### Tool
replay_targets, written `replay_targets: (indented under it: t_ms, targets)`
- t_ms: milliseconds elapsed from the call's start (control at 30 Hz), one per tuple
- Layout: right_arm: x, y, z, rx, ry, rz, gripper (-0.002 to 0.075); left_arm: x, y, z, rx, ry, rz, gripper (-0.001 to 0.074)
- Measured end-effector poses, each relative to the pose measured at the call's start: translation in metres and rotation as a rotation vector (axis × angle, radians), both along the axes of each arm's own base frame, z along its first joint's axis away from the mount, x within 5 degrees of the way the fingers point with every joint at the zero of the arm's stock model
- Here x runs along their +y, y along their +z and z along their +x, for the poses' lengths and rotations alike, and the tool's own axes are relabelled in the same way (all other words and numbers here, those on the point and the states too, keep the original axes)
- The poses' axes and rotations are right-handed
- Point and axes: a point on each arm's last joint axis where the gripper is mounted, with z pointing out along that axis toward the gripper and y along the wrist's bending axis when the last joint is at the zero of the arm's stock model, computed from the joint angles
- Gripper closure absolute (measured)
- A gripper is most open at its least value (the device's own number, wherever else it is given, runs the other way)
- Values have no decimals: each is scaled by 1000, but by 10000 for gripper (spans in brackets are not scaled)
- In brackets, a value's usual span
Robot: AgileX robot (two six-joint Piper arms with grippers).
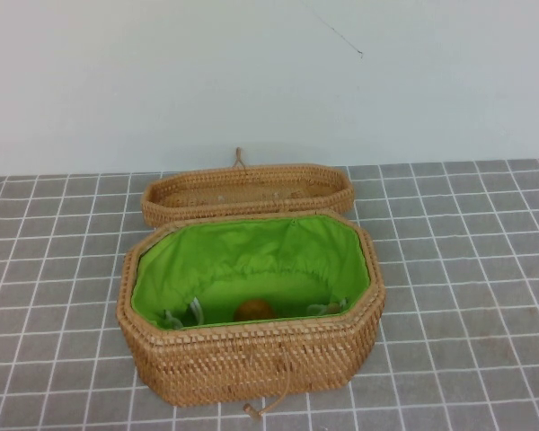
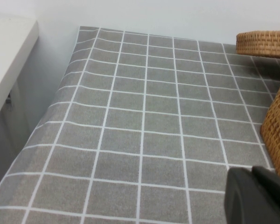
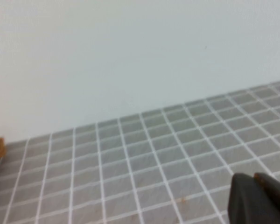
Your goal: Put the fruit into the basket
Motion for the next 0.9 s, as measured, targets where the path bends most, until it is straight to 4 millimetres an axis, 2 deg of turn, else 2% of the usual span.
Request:
replay_targets:
  t_ms: [67,167,200,900]
  targets:
    - [-1,-19,2,-1,-4,-50,729,0,0,0,0,0,0,738]
    - [-1,-32,-1,200,6,-118,729,0,0,0,0,0,0,738]
    - [-1,-36,-1,217,10,-139,729,0,0,0,0,0,0,738]
    - [-1,-37,-1,219,12,-161,729,0,0,0,0,0,0,738]
